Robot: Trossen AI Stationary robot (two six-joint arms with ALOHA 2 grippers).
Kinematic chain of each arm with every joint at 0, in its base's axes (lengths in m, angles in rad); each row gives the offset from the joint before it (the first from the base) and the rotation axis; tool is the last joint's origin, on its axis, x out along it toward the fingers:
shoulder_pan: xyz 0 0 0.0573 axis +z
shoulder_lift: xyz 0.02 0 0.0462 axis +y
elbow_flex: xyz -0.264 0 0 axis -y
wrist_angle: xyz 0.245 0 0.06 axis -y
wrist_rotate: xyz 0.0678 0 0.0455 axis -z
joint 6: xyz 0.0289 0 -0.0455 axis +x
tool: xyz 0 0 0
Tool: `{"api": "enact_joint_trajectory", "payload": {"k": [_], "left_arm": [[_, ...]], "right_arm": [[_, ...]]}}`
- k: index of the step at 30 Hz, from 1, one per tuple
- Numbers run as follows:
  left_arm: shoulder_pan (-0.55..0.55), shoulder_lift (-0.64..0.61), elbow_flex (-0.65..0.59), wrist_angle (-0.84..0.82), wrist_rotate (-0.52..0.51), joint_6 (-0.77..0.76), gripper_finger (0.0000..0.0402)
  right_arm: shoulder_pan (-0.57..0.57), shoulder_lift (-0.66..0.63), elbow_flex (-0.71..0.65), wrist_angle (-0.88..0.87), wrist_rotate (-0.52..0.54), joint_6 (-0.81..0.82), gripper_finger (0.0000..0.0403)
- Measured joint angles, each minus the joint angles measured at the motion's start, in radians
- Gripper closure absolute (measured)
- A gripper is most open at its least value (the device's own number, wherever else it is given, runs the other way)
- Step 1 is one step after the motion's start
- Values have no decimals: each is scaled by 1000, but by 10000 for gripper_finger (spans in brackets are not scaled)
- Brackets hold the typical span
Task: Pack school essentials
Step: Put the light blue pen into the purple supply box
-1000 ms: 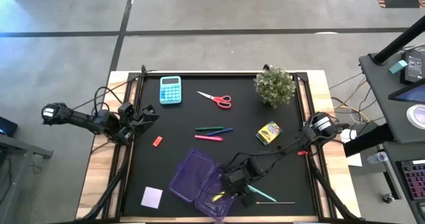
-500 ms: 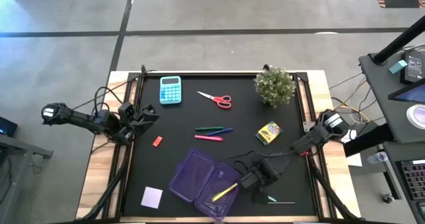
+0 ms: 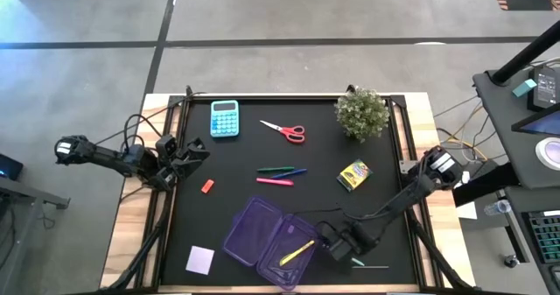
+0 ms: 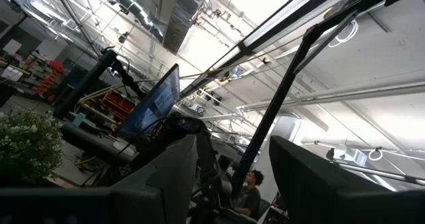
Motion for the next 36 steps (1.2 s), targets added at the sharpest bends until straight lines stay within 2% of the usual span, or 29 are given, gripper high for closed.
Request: {"api": "enact_joint_trajectory", "payload": {"k": [5, 12, 20, 25, 29, 36], "left_arm": [[0, 0, 0, 0, -3, 0, 226], [0, 1, 0, 0, -3, -1, 226], [0, 5, 0, 2, -3, -1, 226], [0, 5, 0, 0, -13, -1, 226], [0, 6, 0, 0, -22, -1, 226], [0, 5, 0, 1, -22, -1, 226]], "right_arm": [[2, 1, -24, 6, 46, 55, 220], [10, 2, -35, 84, 54, 90, 220], [29, 36, -48, 88, 64, 89, 218], [29, 45, -51, 85, 87, 33, 225], [30, 45, -61, 83, 113, -11, 263], [29, 45, -124, 104, 133, -29, 374]]}}
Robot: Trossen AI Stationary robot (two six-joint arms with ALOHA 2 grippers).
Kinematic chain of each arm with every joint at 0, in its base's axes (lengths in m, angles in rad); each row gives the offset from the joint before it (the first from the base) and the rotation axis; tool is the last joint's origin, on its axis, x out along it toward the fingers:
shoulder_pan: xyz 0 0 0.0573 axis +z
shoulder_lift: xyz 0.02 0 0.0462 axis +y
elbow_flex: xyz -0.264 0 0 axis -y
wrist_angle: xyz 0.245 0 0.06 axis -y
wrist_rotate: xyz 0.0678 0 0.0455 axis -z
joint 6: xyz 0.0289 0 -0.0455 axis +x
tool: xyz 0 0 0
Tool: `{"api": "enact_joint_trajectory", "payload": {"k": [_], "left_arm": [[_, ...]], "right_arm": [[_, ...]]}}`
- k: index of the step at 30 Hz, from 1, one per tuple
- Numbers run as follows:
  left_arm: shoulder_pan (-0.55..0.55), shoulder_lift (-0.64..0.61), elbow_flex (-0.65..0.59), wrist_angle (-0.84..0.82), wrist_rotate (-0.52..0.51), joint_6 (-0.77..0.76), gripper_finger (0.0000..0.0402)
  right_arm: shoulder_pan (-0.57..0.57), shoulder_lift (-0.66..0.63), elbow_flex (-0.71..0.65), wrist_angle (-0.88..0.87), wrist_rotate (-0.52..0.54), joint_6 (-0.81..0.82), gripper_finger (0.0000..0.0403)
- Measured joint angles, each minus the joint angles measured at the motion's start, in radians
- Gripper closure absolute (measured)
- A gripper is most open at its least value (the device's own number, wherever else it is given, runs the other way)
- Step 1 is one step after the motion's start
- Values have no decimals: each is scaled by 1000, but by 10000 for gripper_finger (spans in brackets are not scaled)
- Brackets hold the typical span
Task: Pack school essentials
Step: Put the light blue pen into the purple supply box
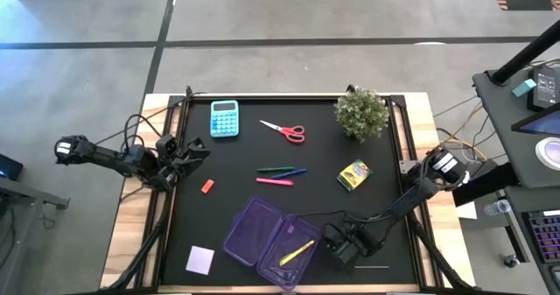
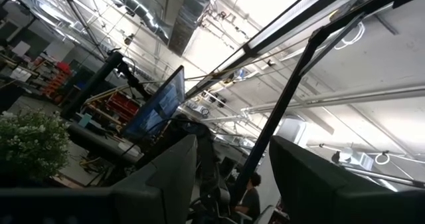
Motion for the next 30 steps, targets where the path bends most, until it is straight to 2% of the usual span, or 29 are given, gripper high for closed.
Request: {"api": "enact_joint_trajectory", "payload": {"k": [7, 17, 24, 30], "left_arm": [[0, 0, 0, -1, -4, 0, 226], [0, 1, 2, 1, -8, 0, 226], [0, 0, 2, 0, -27, 0, 226], [0, 0, 4, 1, -27, -1, 226]], "right_arm": [[-2, -19, -8, -22, -6, -31, 387], [-25, -193, 3, -99, 6, -128, 389], [-84, -281, 4, 77, 81, -449, 390], [-179, -249, 4, 356, 68, -758, 390]]}}
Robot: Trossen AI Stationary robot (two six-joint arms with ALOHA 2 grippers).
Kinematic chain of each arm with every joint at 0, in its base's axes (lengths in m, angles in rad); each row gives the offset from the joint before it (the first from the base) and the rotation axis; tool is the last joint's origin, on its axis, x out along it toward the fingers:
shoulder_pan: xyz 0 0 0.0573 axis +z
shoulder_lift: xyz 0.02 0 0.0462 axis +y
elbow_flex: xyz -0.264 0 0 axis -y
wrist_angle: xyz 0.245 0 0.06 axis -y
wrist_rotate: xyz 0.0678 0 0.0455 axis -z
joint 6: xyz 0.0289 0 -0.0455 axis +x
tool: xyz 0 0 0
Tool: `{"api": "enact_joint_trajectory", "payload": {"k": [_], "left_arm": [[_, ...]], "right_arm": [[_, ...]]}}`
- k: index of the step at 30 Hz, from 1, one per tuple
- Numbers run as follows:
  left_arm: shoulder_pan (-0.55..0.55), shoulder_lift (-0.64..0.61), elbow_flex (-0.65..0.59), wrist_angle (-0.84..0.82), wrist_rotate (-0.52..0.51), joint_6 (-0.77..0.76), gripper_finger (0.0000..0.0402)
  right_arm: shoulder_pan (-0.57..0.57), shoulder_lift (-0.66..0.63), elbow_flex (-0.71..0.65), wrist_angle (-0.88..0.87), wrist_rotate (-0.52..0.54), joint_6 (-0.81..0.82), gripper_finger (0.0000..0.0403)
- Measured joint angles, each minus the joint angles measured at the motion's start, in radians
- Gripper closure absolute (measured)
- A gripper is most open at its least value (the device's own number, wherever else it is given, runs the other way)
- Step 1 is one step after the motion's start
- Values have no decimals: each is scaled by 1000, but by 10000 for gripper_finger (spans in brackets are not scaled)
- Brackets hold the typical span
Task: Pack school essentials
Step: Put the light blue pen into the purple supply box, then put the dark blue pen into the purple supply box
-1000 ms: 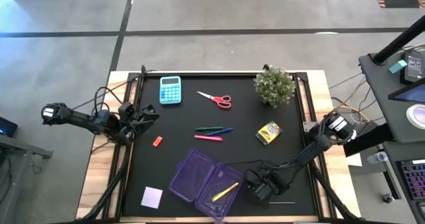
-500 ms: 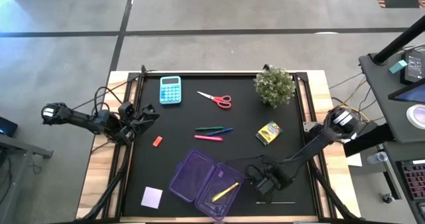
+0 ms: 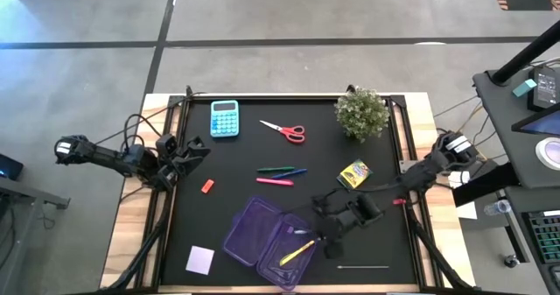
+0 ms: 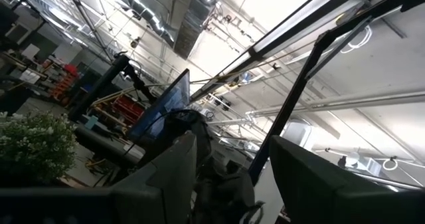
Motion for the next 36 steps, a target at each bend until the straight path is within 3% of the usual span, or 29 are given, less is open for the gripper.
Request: {"api": "enact_joint_trajectory", "payload": {"k": [6, 11, 23, 31, 36], "left_arm": [[0, -5, -1, -1, 0, -3, 226], [0, -5, -2, -2, 0, -2, 226], [0, -3, -3, -2, 0, -2, 226], [0, -5, -4, -2, 0, -2, 226], [0, -3, -4, -2, 0, -2, 226]], "right_arm": [[-54, 77, 0, 211, -167, -225, 390], [-70, 150, 37, 307, -319, -305, 390], [-70, 339, 178, 284, -366, -352, 389], [-70, 402, 236, 201, -443, -303, 317], [-70, 392, 236, 181, -436, -290, 268]]}}
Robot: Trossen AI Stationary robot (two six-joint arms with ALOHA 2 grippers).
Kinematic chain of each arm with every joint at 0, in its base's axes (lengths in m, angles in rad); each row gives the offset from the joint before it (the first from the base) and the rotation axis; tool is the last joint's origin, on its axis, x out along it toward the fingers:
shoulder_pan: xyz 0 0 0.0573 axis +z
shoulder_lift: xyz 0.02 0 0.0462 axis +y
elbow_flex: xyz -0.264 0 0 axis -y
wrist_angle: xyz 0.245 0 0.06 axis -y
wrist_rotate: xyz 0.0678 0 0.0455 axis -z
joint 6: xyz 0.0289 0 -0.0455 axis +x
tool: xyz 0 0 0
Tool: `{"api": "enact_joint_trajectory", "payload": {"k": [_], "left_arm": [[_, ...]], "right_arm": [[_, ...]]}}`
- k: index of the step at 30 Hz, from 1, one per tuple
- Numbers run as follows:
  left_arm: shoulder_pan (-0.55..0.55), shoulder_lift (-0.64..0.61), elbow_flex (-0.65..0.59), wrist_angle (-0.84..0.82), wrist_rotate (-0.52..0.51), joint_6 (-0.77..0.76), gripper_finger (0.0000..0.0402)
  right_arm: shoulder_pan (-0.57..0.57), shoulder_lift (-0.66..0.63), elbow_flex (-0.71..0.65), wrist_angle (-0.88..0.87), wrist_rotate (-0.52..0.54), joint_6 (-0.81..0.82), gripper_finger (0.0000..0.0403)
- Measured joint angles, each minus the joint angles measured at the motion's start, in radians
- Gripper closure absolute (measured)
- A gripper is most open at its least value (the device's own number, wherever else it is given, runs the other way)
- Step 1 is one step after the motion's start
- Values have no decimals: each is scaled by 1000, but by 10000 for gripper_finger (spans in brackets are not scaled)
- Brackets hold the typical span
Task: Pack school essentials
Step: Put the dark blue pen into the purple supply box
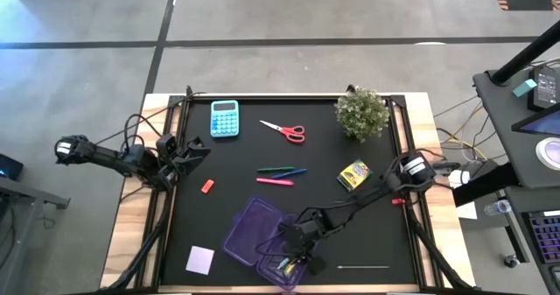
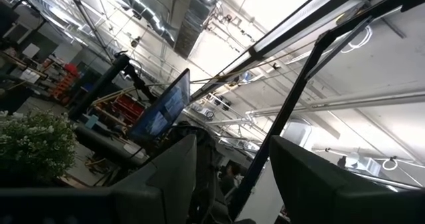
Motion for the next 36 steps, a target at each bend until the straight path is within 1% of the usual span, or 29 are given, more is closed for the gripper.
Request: {"api": "enact_joint_trajectory", "payload": {"k": [3, 5, 9, 11, 15, 19, 25, 30, 36], "left_arm": [[0, 1, 0, 0, 0, 0, 226], [0, 0, 0, 0, 0, 0, 226], [0, -2, 0, 1, 0, 0, 226], [0, -2, 0, 1, 0, 0, 226], [0, -2, 2, 2, 0, 0, 226], [0, -1, 2, 1, 0, 0, 226], [0, -3, 2, 0, 1, 3, 226], [0, -7, 2, 0, 1, 3, 226], [0, -10, 2, 1, 3, 3, 226]], "right_arm": [[0, -40, 0, -70, 52, 2, 245], [-2, -77, 0, -131, 118, 3, 235], [-29, -153, 0, -256, 272, 41, 228], [-62, -183, 0, -310, 318, 92, 228], [-161, -218, 0, -404, 322, 236, 227], [-256, -217, -6, -432, 314, 309, 227], [-346, -168, -14, -381, 317, 328, 227], [-383, -105, -16, -298, 335, 313, 227], [-427, -61, -17, -269, 362, 328, 227]]}}
